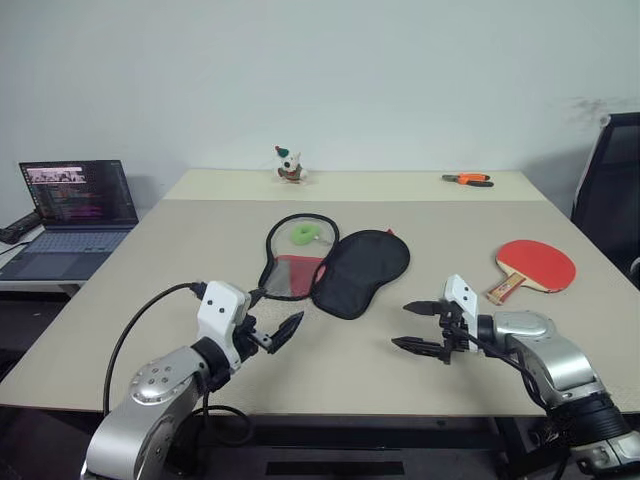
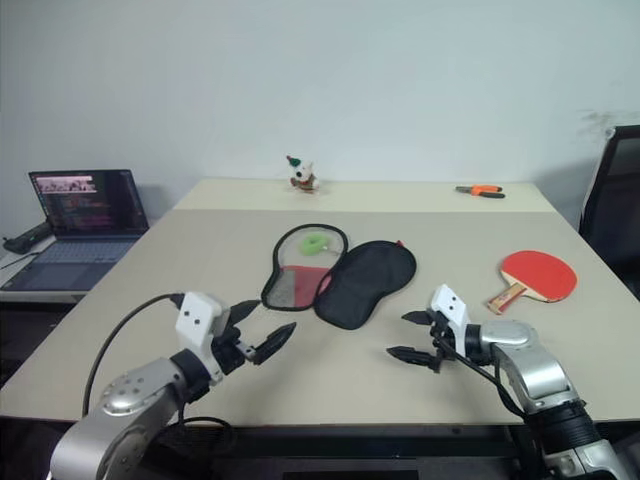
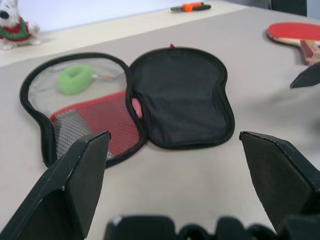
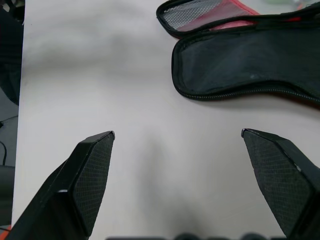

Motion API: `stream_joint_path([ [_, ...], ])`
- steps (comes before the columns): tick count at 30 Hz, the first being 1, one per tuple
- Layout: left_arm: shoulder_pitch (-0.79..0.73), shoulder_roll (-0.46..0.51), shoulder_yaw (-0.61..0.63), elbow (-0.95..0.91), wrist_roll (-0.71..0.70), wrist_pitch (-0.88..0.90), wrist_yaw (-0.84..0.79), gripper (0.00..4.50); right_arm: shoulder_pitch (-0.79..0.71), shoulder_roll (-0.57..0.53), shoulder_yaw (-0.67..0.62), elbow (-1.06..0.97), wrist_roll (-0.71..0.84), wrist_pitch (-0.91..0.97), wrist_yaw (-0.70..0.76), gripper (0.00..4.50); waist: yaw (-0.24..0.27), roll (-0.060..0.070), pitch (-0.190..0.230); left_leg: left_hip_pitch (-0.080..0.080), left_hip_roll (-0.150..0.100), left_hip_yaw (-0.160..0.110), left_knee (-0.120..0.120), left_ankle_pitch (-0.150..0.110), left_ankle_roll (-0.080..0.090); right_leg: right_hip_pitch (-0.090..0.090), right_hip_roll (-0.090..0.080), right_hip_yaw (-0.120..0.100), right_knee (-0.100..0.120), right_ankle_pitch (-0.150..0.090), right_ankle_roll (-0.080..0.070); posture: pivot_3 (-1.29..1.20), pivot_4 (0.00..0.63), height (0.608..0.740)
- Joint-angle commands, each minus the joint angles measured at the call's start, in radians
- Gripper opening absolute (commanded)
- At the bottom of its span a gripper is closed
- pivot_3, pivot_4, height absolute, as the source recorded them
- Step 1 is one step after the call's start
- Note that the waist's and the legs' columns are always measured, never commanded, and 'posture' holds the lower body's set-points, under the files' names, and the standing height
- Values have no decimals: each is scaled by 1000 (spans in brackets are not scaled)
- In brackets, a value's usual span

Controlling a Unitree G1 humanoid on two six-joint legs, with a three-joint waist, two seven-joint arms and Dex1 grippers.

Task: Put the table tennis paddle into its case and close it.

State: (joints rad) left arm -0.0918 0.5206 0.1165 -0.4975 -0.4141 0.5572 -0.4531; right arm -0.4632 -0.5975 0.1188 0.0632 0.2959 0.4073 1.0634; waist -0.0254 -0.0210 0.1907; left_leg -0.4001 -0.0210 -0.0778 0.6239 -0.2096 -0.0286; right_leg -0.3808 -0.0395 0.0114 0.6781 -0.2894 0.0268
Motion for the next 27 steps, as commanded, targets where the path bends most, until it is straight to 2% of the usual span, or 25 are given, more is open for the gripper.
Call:
stream_joint_path([
  [1,-44,-2,-24,39,28,-59,-28,4500,-13,-32,-14,-11,-33,-15,-21,4472,1,0,0,0,0,0,0,0,0,0,0,0,0,0,0,0,150,740],
  [5,-93,-13,-50,121,52,-109,-56,4500,-24,-22,-36,-9,-64,-33,-101,4472,1,0,0,0,0,0,0,0,0,1,0,0,0,-1,3,0,150,740],
  [8,-139,-23,-35,184,9,-119,-111,4500,-30,-34,-87,-82,-8,92,-134,4472,0,0,0,-1,0,0,0,0,0,-1,0,0,0,-1,2,0,150,740],
  [13,-226,38,14,290,-95,-95,-283,4500,-33,-22,-134,-198,70,361,-225,4472,0,-1,0,-1,0,0,0,0,0,-1,0,-1,0,0,0,0,150,740],
  [16,-263,138,52,360,-160,-52,-426,4500,-80,66,-165,-222,132,500,-320,4472,-9,-1,0,-1,0,0,0,0,0,-2,0,0,0,0,0,0,150,740],
  [19,-298,233,64,454,-150,-61,-521,4500,-127,175,-181,-181,146,576,-430,4472,-13,-1,0,-1,2,3,-1,0,0,-4,1,1,2,0,-1,0,150,740],
  [24,-343,298,75,569,-118,-103,-585,4500,-179,294,-148,-73,81,548,-569,4472,-6,-1,1,-2,0,2,-3,0,0,-6,1,2,1,0,-1,0,150,740],
  [27,-352,328,38,592,-62,-139,-606,4500,-235,382,-161,71,33,474,-674,4472,-6,-1,1,-3,0,3,-4,0,0,-8,0,2,1,0,-1,0,150,740],
])
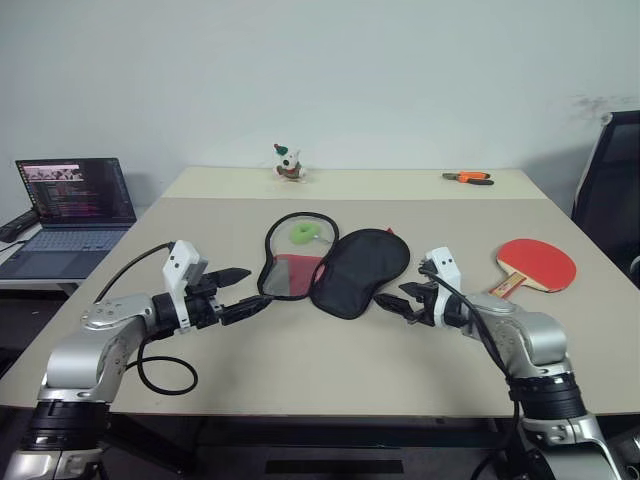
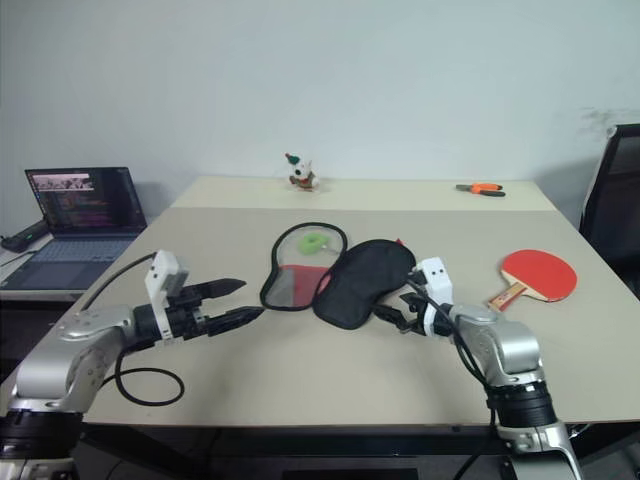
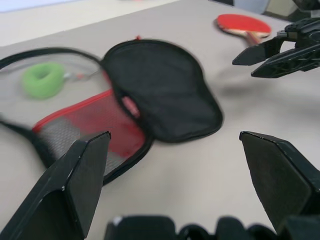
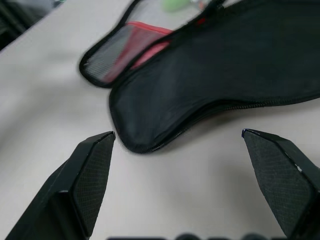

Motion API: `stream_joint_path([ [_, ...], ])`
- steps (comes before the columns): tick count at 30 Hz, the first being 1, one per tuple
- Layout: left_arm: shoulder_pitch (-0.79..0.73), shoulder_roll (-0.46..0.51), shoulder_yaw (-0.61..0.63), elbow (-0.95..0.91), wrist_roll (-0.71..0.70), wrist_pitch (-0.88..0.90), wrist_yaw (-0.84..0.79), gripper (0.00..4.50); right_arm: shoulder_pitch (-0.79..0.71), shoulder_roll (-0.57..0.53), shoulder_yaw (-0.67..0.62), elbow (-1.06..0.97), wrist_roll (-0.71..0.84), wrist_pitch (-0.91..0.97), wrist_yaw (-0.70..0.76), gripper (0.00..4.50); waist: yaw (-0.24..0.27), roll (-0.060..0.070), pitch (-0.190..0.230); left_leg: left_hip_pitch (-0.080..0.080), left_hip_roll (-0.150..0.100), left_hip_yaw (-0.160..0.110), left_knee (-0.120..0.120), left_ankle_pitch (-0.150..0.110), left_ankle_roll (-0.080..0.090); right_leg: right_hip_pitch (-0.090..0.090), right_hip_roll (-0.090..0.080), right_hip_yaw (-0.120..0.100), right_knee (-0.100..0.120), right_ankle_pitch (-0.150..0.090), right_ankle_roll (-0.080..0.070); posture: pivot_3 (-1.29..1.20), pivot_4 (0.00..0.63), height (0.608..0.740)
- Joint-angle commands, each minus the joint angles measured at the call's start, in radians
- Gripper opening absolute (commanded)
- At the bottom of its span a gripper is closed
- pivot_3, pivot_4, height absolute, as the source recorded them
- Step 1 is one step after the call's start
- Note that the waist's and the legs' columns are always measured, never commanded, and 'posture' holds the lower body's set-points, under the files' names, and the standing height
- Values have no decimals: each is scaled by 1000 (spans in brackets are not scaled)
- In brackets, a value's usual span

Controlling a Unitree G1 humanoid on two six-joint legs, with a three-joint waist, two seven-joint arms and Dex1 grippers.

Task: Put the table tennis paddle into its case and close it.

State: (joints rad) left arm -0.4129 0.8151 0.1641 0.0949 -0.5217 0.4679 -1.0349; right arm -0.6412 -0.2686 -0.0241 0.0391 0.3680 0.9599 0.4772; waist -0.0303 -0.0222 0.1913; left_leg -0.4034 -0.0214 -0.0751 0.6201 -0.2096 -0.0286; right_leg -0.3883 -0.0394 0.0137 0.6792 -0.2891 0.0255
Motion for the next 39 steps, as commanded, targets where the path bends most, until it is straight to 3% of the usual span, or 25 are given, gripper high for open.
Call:
stream_joint_path([
  [1,-25,44,-19,0,66,-66,-33,4500,-72,75,-18,135,-53,-104,-112,4472,-1,0,0,0,0,0,0,0,0,-1,0,0,0,0,0,0,150,740],
  [13,-16,58,19,-36,53,-24,-38,4500,-166,254,-4,324,-58,-192,-166,4472,-14,0,0,2,2,1,-6,0,0,-1,0,1,1,0,-1,0,150,740],
  [17,-28,64,29,-52,45,-4,-32,4500,-155,277,11,299,-55,-170,-147,3578,-21,0,0,2,3,1,-7,0,0,-2,0,1,1,0,-2,0,150,740],
  [27,-57,49,26,-89,36,19,-11,4500,-125,255,4,250,-36,-73,-130,120,-22,0,0,2,2,0,-7,0,0,-2,1,1,1,0,-2,0,150,740],
  [39,-69,26,7,-140,26,32,-8,4500,-155,-80,47,284,-25,67,111,54,-18,0,0,2,1,1,-7,0,0,-1,1,0,1,0,-2,0,150,740],
])
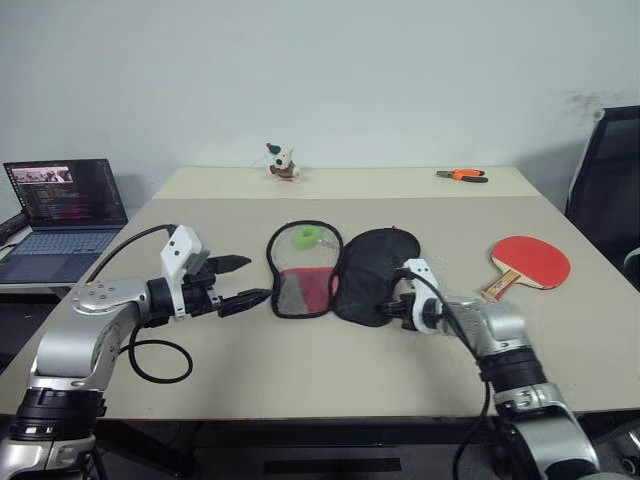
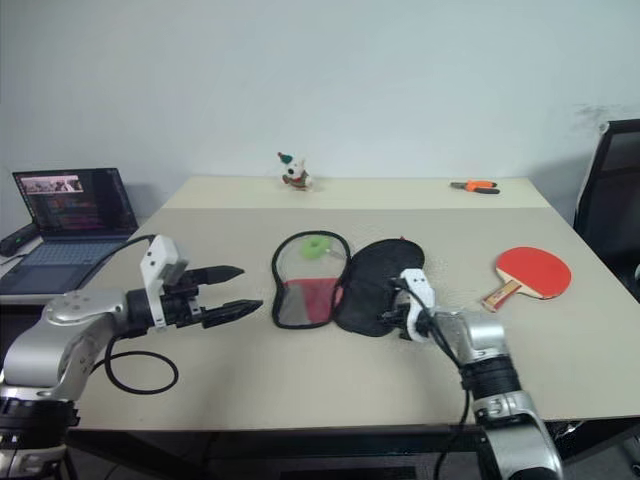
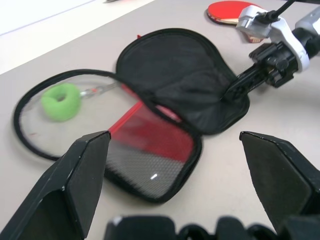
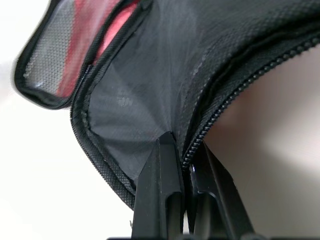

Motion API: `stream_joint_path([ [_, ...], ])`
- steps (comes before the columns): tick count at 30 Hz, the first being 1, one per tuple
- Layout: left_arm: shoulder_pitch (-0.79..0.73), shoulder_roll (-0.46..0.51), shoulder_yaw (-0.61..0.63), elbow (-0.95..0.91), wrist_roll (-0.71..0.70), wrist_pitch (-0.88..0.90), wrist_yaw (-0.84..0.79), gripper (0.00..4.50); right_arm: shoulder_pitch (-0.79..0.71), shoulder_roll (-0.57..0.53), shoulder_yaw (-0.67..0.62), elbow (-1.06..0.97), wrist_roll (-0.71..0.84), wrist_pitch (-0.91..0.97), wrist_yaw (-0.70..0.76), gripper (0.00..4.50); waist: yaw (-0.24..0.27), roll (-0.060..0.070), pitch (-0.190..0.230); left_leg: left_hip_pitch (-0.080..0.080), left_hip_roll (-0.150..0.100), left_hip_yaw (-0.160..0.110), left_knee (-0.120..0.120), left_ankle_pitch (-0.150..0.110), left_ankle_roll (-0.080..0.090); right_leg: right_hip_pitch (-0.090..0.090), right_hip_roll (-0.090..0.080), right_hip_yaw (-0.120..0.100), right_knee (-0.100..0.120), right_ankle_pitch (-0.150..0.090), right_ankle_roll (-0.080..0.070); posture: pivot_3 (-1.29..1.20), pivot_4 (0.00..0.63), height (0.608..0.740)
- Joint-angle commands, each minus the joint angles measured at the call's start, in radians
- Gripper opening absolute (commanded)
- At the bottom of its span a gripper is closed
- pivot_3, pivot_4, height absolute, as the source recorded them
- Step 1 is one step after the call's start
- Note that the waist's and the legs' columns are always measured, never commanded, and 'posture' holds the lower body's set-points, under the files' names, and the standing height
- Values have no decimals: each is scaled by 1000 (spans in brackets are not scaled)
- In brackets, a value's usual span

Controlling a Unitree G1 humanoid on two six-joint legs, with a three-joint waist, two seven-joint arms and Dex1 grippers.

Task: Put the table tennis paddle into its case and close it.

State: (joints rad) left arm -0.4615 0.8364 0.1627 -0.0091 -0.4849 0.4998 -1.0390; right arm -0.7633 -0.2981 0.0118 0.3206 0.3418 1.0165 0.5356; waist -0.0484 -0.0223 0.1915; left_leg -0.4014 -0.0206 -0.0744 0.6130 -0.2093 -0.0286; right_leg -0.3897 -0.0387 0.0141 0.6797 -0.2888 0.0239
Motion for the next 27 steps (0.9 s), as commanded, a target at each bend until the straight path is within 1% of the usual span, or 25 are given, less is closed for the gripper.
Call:
stream_joint_path([
  [1,-23,3,5,-35,-10,-3,-6,4500,-45,-75,16,19,-1,15,75,54,0,0,0,0,0,0,0,0,0,0,0,0,0,0,0,0,150,740],
  [4,-29,-3,-4,-31,-7,-7,-6,4500,-81,-127,31,62,1,30,137,54,0,0,0,0,0,0,0,0,0,0,0,0,0,0,0,0,150,740],
  [8,-33,-7,-12,-25,-3,-14,-8,4500,-139,-191,87,148,-39,-17,226,54,0,0,0,0,0,1,0,0,0,0,0,0,0,0,0,0,150,740],
  [14,-33,-7,-13,-21,-2,-19,-14,4500,-193,-214,139,263,-101,-98,288,54,0,0,0,0,0,1,0,0,0,0,0,0,0,0,0,0,150,740],
  [16,-30,-6,-12,-22,-2,-20,-15,4500,-199,-208,136,281,-113,-114,282,54,0,0,0,0,0,1,0,0,0,0,0,0,0,0,0,0,150,740],
  [19,-24,-6,-10,-24,0,-21,-16,4500,-204,-192,106,303,-120,-136,238,656,0,0,0,0,0,1,0,0,0,0,0,0,0,0,0,0,150,740],
  [22,-21,-6,-10,-23,2,-24,-18,4500,-203,-190,80,295,-118,-132,211,1654,0,0,0,0,0,1,0,0,0,0,0,0,0,0,0,0,150,740],
  [25,-22,-7,-12,-21,4,-28,-21,4500,-193,-211,69,251,-113,-102,218,2751,1,0,0,0,0,1,0,0,0,0,0,0,0,0,0,0,150,740],
  [27,-26,-10,-14,-18,6,-30,-23,4500,-182,-232,62,211,-108,-77,229,3361,1,0,0,0,0,1,0,0,0,0,0,0,0,0,0,0,150,740],
])
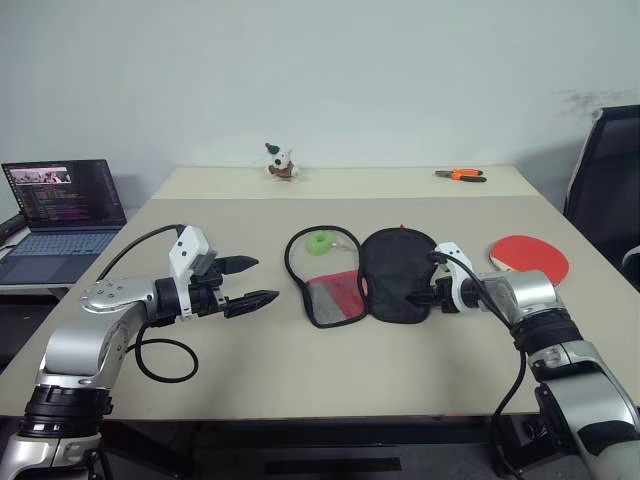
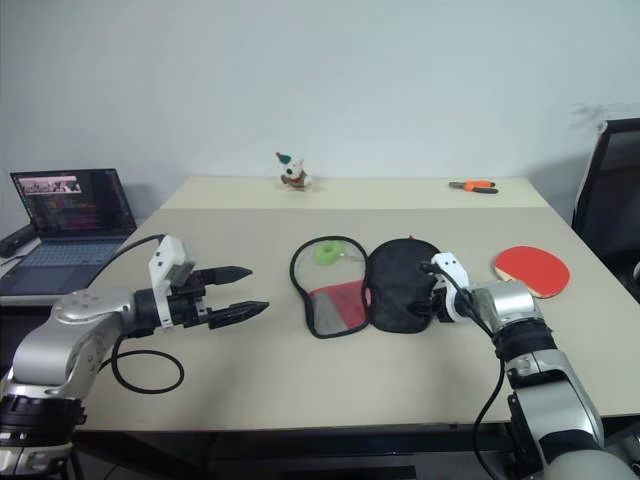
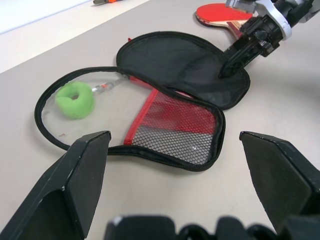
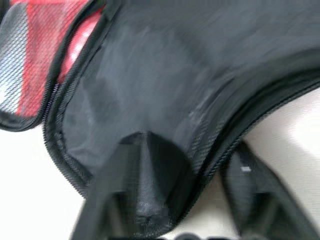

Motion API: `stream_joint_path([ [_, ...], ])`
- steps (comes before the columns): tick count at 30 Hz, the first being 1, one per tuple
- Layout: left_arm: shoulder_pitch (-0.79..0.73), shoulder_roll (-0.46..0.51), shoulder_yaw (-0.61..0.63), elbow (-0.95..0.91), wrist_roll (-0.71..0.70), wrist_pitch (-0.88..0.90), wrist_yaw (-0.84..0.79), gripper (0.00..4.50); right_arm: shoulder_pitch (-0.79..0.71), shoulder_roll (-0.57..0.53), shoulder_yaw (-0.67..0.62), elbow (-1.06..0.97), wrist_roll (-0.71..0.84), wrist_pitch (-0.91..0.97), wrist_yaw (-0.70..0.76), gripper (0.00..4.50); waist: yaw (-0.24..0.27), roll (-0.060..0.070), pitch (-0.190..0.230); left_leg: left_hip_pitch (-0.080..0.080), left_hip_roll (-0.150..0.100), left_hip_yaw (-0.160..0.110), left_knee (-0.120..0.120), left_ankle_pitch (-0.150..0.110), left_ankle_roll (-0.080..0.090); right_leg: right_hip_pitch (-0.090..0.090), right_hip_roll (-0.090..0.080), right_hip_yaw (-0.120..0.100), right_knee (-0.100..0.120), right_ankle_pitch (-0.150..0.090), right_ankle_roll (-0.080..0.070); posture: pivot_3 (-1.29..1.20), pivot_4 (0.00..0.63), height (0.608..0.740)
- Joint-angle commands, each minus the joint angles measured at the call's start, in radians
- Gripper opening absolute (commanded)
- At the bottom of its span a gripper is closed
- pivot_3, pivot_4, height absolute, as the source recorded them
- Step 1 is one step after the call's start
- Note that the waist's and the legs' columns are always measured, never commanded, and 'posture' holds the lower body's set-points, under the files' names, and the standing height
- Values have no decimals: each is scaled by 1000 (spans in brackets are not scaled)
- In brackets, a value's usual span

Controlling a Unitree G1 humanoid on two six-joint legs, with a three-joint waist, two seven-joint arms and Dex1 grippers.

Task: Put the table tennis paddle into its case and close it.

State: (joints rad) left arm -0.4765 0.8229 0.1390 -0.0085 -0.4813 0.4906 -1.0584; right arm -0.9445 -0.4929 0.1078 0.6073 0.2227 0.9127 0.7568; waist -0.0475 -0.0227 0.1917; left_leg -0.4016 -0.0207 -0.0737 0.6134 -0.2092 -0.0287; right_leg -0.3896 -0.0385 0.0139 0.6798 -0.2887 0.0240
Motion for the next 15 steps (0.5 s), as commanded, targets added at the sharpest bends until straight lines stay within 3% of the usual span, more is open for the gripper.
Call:
stream_joint_path([
  [1,-14,2,7,-14,3,-23,-4,4500,8,-54,-47,-107,19,51,8,3788,1,0,0,0,0,0,0,0,0,0,0,0,0,0,0,0,150,740],
  [3,-28,-7,-3,-3,3,-28,-11,4500,27,-93,-105,-172,36,91,-18,4424,3,0,0,0,0,0,0,0,0,0,0,0,0,0,0,0,150,740],
  [5,-36,-12,-9,2,2,-29,-17,4500,45,-111,-134,-218,37,93,-42,4472,8,0,0,0,0,0,0,0,0,0,0,0,-1,0,0,0,150,740],
  [12,-91,-48,-50,39,5,-55,-58,4500,108,-22,-362,-269,-93,-49,-567,4472,10,0,0,0,0,0,0,0,0,0,0,0,1,0,0,0,150,740],
  [15,-116,-61,-67,64,17,-71,-68,4500,109,19,-413,-240,-104,-75,-675,4472,8,0,0,0,0,1,0,0,0,0,0,1,1,0,0,0,150,740],
])
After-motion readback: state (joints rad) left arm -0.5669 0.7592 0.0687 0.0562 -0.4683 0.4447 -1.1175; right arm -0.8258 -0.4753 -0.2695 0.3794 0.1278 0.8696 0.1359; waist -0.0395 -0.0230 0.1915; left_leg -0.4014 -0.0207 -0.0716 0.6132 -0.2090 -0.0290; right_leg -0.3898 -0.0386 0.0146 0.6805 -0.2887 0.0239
